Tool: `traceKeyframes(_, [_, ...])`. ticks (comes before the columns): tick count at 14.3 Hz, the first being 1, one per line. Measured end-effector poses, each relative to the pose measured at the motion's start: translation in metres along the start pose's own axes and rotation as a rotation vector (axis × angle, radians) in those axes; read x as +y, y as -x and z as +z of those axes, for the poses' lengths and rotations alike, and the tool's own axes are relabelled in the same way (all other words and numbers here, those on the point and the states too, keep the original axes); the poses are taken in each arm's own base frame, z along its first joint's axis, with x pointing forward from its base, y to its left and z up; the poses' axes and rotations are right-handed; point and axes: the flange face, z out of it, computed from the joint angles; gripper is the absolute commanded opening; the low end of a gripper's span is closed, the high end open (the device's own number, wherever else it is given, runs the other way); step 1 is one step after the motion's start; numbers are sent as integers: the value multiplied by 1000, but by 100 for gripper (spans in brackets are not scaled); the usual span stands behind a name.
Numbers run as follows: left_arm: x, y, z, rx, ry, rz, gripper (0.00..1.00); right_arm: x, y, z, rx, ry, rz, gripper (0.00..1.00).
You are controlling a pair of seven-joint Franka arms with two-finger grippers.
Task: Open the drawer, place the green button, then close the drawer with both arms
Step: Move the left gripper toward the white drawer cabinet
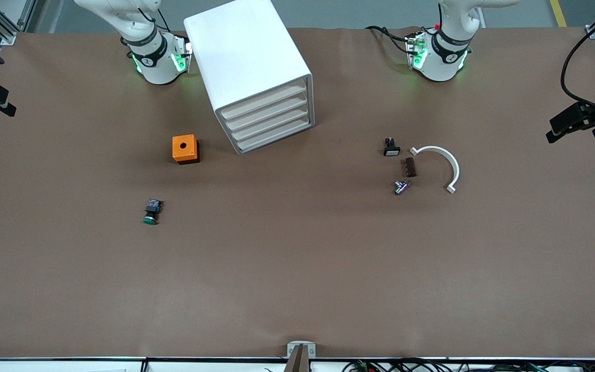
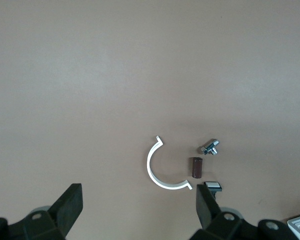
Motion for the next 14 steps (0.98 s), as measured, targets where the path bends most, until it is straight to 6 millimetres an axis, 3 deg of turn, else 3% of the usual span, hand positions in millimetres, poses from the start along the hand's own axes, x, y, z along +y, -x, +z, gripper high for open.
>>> traceKeyframes(9, [-1,5,6,-55,-4,-2,100,0,1,1,-5,-1,0,100])
traceKeyframes(11, [-1,4,16,-91,-7,-2,100,0,1,1,-6,-1,0,100])
traceKeyframes(14, [3,-11,51,-156,-14,1,100,0,1,1,-6,-1,1,100])
